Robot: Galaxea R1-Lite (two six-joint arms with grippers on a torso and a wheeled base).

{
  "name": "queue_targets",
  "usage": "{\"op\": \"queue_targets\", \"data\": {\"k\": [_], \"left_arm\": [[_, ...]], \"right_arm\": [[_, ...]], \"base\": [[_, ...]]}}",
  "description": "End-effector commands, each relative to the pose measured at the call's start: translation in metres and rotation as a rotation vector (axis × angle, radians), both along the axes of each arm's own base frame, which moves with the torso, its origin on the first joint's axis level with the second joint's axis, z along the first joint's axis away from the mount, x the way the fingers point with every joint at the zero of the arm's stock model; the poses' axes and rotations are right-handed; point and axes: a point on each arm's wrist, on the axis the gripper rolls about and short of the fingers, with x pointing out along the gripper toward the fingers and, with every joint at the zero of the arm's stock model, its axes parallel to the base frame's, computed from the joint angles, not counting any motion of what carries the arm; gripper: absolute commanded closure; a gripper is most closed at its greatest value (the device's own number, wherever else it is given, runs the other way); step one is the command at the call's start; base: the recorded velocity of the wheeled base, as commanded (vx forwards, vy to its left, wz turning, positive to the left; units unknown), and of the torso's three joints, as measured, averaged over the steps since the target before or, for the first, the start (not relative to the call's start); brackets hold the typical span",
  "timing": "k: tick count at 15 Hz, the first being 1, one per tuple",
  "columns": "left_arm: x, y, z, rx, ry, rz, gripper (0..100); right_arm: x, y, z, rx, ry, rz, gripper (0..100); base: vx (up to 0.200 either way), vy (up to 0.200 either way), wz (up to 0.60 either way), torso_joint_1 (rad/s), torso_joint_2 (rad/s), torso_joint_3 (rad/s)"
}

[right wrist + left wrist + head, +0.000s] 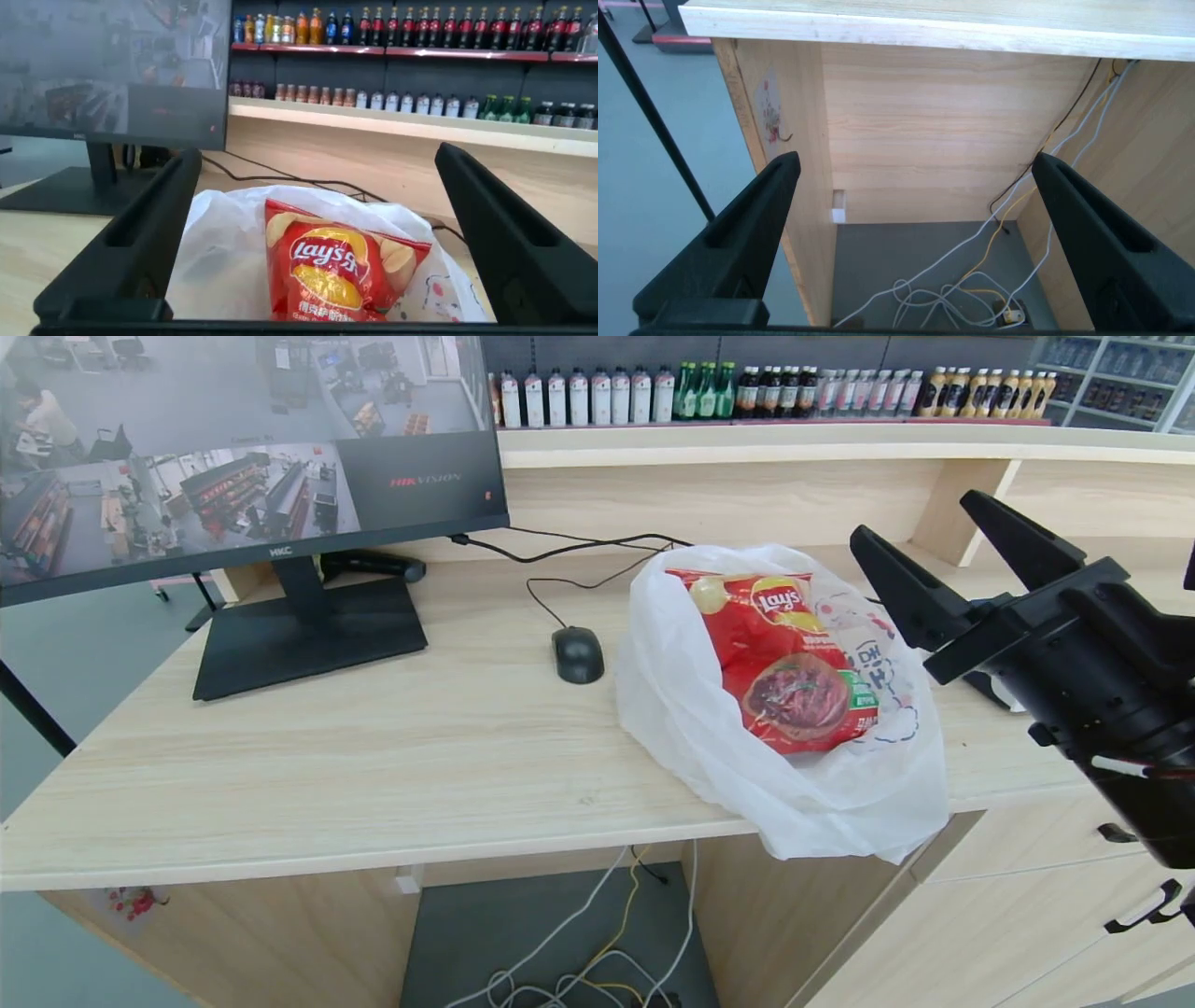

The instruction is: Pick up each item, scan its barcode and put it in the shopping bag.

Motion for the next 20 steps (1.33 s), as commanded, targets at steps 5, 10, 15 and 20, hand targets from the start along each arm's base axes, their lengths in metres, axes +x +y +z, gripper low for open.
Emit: {"op": "queue_targets", "data": {"k": [5, 10, 15, 20], "left_arm": [[0.0, 0.0, 0.0, 0.001, -0.001, 0.0, 0], [0.0, 0.0, 0.0, -0.004, -0.001, 0.002, 0], [0.0, 0.0, 0.0, -0.005, -0.001, 0.003, 0], [0.0, 0.0, 0.0, -0.008, -0.001, 0.003, 0]], "right_arm": [[-0.001, 0.0, -0.012, -0.022, 0.044, 0.004, 0], [-0.009, -0.004, -0.014, -0.026, 0.053, 0.004, 0], [-0.009, -0.004, -0.019, -0.046, 0.064, 0.0, 0], [-0.006, -0.002, -0.023, -0.054, 0.079, 0.0, 0]], "base": [[0.0, 0.0, 0.0, 0.0, 0.0, 0.0], [0.0, -0.16, 0.0, 0.008, 0.0, 0.0], [0.0, -0.2, 0.0, 0.005, 0.0, 0.0], [0.0, -0.2, 0.0, 0.0, 0.0, 0.006]]}}
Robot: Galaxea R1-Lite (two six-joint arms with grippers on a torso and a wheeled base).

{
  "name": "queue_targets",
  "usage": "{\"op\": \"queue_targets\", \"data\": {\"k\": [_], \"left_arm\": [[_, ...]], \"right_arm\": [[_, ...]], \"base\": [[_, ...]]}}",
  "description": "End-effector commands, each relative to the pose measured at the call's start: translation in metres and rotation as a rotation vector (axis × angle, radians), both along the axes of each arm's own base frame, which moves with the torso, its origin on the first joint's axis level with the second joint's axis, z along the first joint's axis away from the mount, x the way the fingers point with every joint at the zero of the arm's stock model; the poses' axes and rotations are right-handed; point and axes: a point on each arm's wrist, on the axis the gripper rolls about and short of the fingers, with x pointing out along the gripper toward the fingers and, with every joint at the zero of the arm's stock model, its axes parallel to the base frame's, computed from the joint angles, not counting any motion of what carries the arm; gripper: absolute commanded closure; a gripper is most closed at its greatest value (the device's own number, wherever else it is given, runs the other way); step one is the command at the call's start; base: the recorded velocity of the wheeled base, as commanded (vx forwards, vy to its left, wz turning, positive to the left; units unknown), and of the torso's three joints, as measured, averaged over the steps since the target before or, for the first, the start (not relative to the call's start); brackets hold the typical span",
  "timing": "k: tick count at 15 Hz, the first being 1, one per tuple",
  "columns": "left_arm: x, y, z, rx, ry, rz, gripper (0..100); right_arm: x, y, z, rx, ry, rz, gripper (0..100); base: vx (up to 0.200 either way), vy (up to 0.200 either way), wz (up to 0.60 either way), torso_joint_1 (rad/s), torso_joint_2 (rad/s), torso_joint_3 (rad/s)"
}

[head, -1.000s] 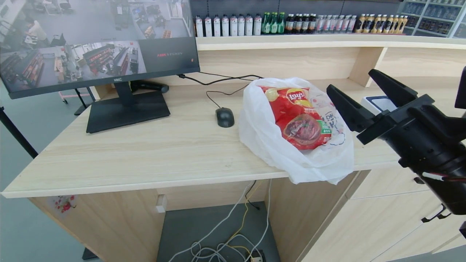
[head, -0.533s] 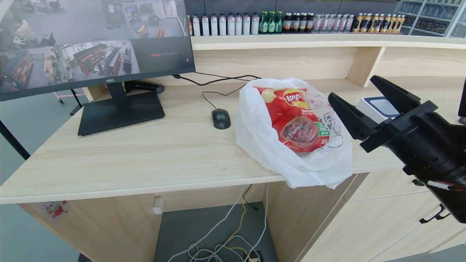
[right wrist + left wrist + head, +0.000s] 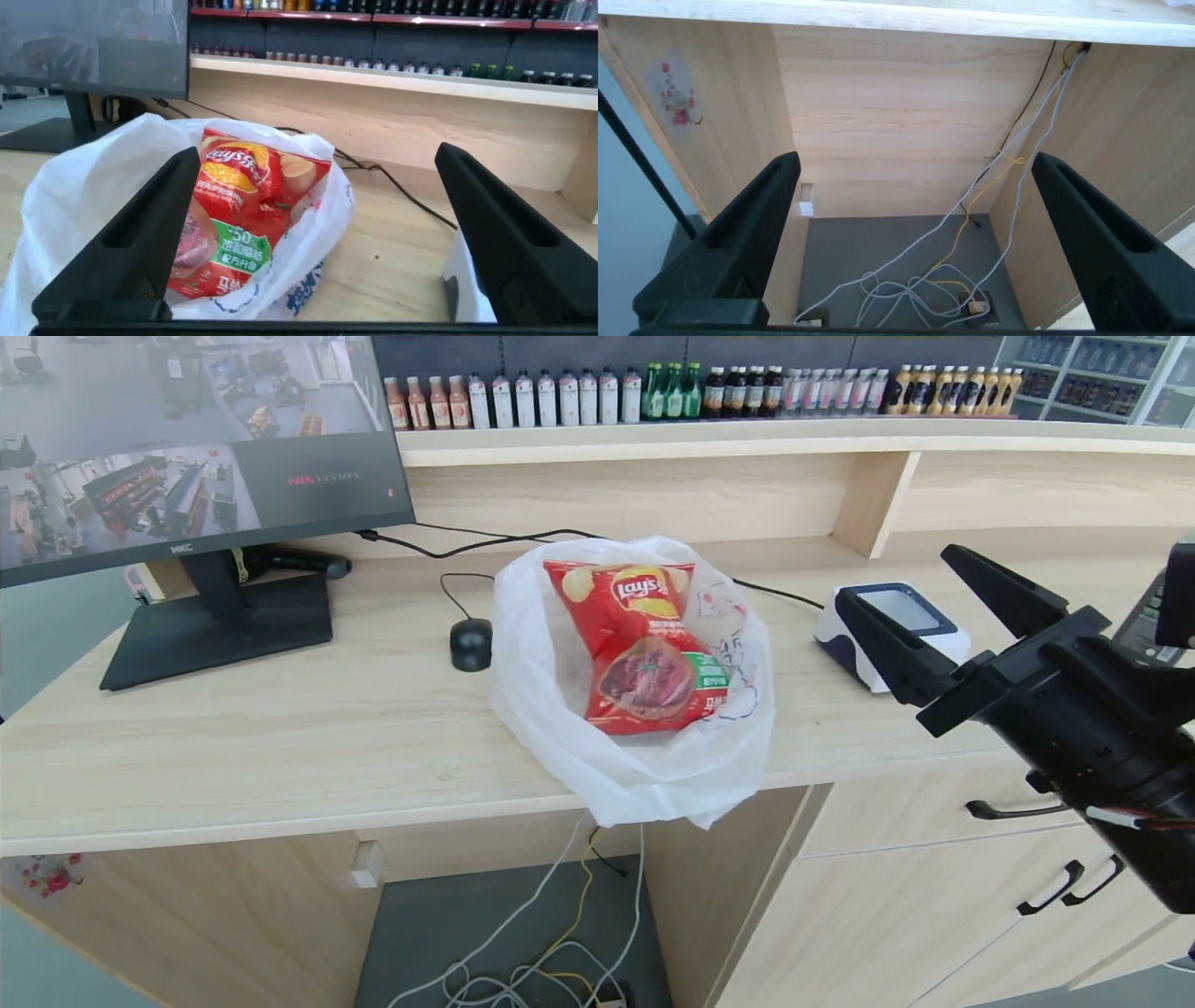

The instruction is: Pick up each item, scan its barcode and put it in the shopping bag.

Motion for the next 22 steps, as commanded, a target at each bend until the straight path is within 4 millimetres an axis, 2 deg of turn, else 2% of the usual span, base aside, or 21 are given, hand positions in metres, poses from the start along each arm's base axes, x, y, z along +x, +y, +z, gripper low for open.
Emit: {"op": "queue_targets", "data": {"k": [1, 22], "left_arm": [[0.0, 0.0, 0.0, -0.001, 0.0, 0.001, 0], [0.0, 0.0, -0.0002, -0.001, 0.001, 0.001, 0]], "right_arm": [[0.0017, 0.001, -0.0021, -0.004, 0.007, 0.0, 0], [0.0012, 0.0016, -0.0103, -0.019, 0.039, 0.008, 0]], "base": [[0.0, -0.2, 0.0, 0.002, 0.0, 0.012], [0.0, -0.2, 0.0, 0.001, 0.0, 0.002]]}}
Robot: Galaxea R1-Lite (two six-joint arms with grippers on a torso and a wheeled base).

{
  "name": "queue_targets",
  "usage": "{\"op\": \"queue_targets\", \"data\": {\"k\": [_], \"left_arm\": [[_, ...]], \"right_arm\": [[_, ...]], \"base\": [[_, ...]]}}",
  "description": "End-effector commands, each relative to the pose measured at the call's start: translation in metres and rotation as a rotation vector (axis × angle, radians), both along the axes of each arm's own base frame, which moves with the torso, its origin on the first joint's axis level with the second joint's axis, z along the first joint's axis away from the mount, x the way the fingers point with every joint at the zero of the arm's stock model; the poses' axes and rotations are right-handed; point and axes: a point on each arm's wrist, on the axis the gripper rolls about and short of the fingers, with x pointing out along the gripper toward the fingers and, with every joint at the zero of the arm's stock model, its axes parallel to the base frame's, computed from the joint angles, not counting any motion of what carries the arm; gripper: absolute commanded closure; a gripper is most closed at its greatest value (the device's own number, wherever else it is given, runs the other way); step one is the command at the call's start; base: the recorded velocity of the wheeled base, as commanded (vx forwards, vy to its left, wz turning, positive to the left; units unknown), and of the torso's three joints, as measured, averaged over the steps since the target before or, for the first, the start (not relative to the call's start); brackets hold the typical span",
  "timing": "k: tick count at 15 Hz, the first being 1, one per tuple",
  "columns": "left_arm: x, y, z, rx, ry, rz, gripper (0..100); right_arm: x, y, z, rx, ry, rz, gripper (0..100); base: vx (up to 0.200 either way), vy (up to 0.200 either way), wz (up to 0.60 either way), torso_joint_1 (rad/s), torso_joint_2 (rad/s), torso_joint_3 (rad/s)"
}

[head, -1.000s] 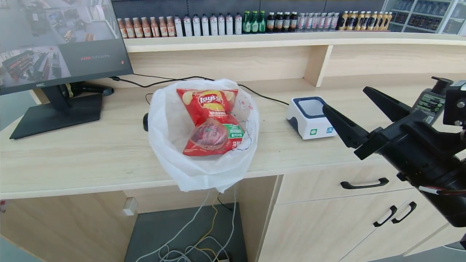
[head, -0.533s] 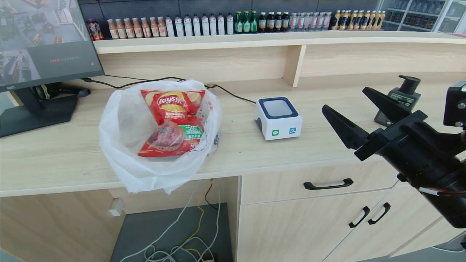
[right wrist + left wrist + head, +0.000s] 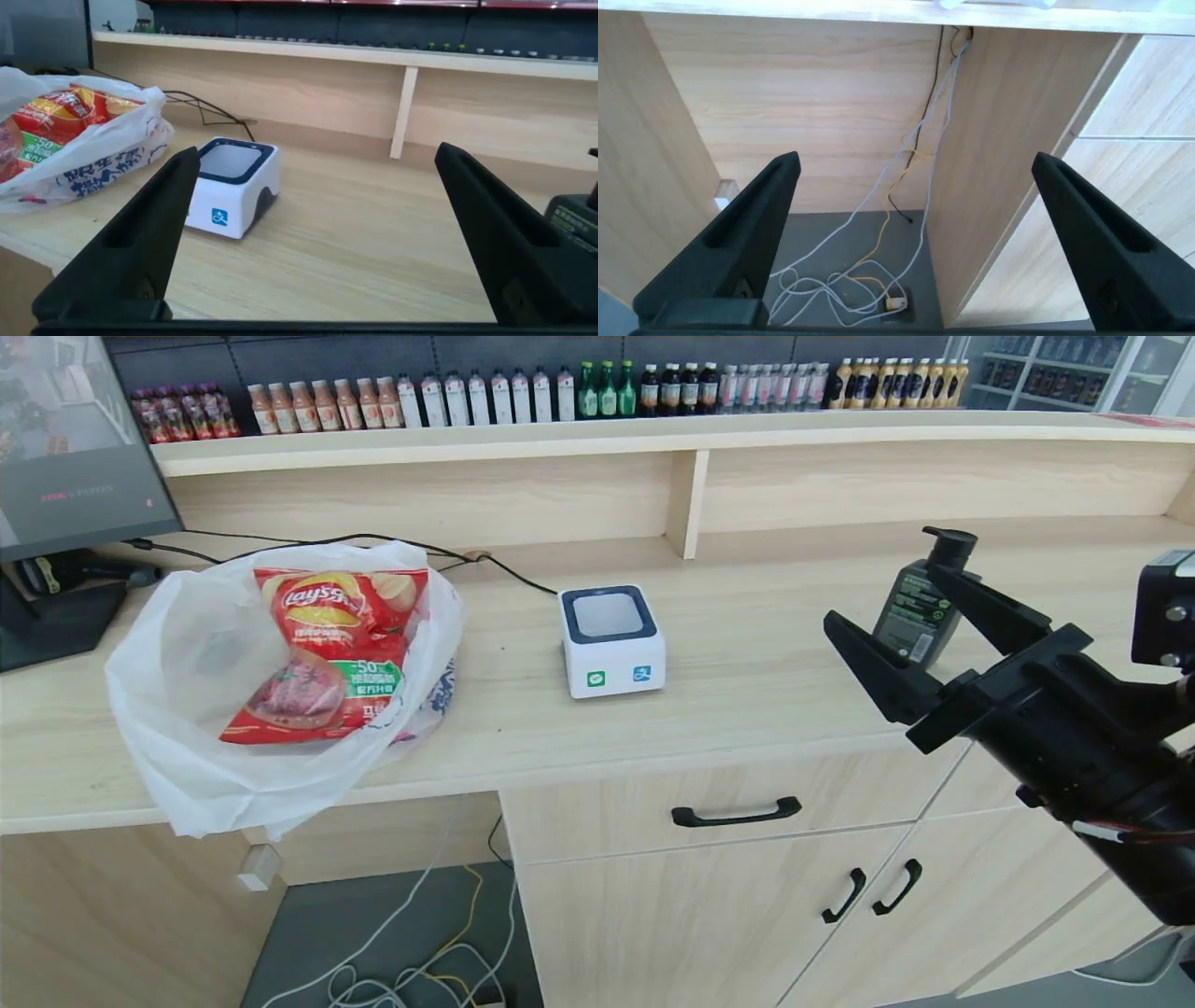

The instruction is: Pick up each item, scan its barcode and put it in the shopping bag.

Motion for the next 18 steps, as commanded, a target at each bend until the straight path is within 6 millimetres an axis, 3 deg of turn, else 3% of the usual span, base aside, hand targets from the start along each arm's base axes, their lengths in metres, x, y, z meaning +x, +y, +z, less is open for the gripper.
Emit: {"op": "queue_targets", "data": {"k": [1, 12, 18], "left_arm": [[0.0, 0.0, 0.0, 0.0, -0.001, 0.0, 0], [0.0, 0.0, 0.0, 0.001, -0.002, 0.0, 0], [0.0, 0.0, 0.0, 0.007, -0.002, 0.0, 0]], "right_arm": [[0.002, 0.001, -0.002, -0.004, 0.008, 0.0, 0], [0.001, 0.001, -0.013, -0.007, 0.058, 0.01, 0], [-0.008, 0.006, -0.012, -0.004, 0.058, 0.045, 0]], "base": [[0.0, -0.2, 0.0, 0.002, 0.01, -0.007], [0.0, -0.2, 0.0, 0.003, 0.0, 0.001], [0.0, 0.0, 0.0, 0.0, 0.0, 0.0]]}}
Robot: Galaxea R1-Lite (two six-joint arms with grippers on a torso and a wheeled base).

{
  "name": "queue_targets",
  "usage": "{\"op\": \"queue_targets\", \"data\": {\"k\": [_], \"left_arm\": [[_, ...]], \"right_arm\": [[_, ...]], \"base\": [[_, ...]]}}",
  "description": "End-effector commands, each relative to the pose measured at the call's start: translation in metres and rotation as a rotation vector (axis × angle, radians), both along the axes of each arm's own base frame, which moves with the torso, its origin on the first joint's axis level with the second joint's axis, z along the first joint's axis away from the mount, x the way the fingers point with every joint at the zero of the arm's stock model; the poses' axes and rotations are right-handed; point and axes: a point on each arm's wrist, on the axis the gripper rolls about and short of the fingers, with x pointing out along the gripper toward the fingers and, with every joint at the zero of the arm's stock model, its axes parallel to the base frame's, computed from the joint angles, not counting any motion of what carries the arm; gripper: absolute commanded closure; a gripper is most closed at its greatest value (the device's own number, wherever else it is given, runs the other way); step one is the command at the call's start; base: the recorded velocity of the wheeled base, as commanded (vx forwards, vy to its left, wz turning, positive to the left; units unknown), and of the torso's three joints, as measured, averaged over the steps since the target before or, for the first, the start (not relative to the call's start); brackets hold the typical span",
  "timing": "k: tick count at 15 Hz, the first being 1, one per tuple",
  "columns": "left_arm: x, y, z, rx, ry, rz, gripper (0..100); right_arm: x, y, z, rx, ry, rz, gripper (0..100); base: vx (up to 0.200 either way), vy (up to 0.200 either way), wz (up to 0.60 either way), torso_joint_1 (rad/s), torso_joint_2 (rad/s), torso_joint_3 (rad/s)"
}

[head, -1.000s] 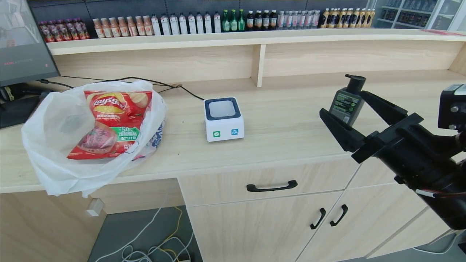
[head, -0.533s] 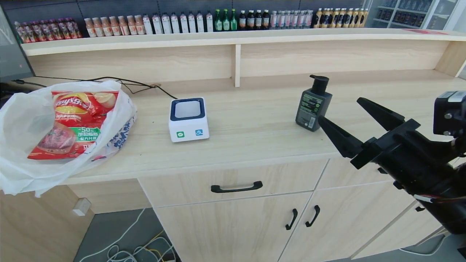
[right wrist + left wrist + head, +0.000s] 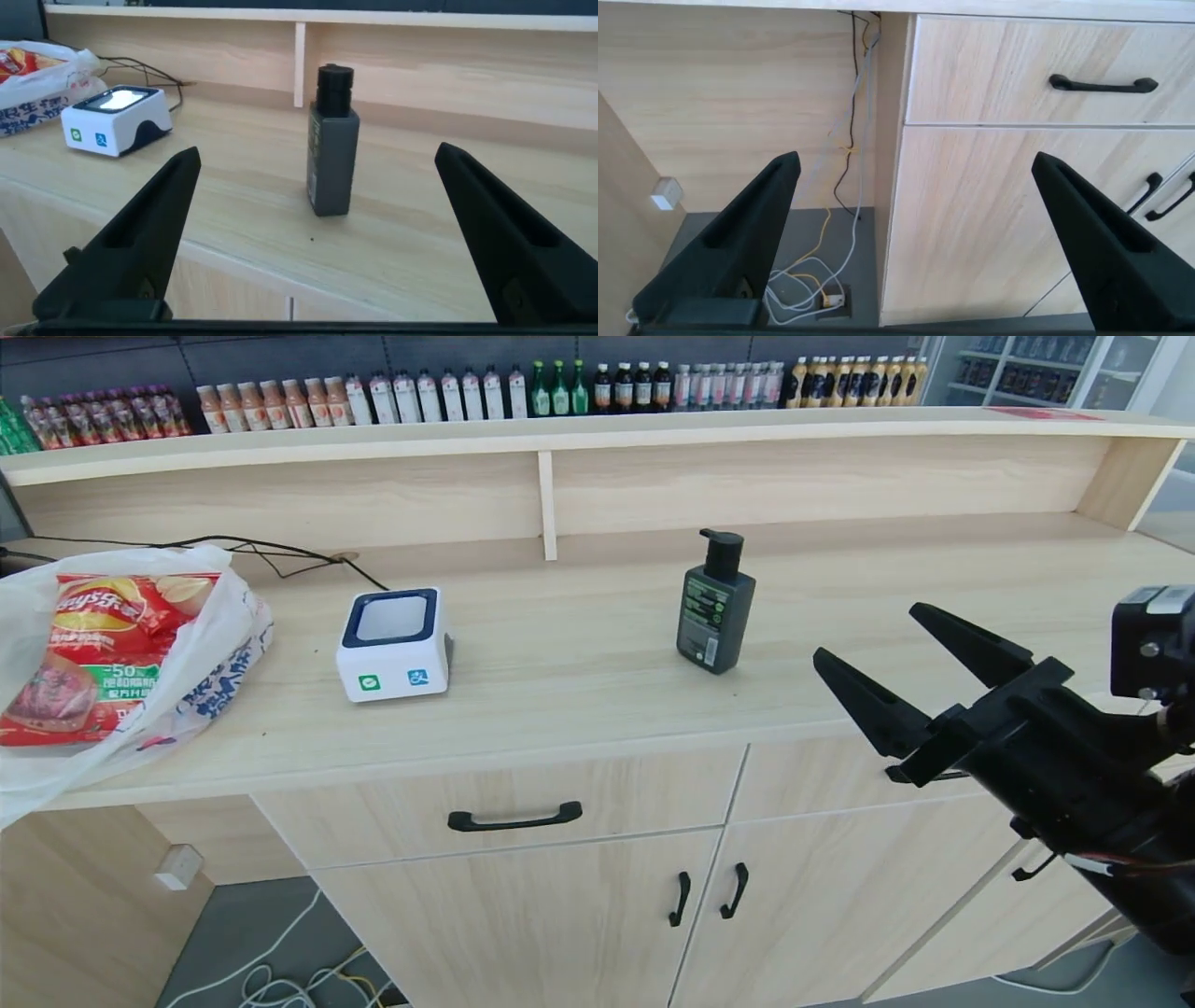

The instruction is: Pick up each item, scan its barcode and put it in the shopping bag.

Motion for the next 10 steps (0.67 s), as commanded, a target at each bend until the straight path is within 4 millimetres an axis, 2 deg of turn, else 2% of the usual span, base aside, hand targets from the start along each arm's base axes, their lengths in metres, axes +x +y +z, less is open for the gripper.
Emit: {"op": "queue_targets", "data": {"k": [1, 5, 10], "left_arm": [[0.0, 0.0, 0.0, 0.0, 0.0, 0.002, 0], [0.0, 0.0, 0.0, 0.0, 0.0, -0.002, 0], [0.0, 0.0, 0.0, 0.0, 0.0, 0.0, 0]], "right_arm": [[-0.005, 0.004, 0.004, 0.006, -0.017, 0.024, 0], [-0.008, 0.006, 0.002, 0.006, -0.006, 0.043, 0], [0.003, 0.012, 0.008, 0.043, 0.089, 0.069, 0]], "base": [[0.0, 0.0, 0.0, 0.0, 0.0, 0.0], [0.0, 0.0, 0.0, 0.0, 0.0, 0.0], [0.0, 0.0, 0.0, 0.0, 0.0, 0.0]]}}
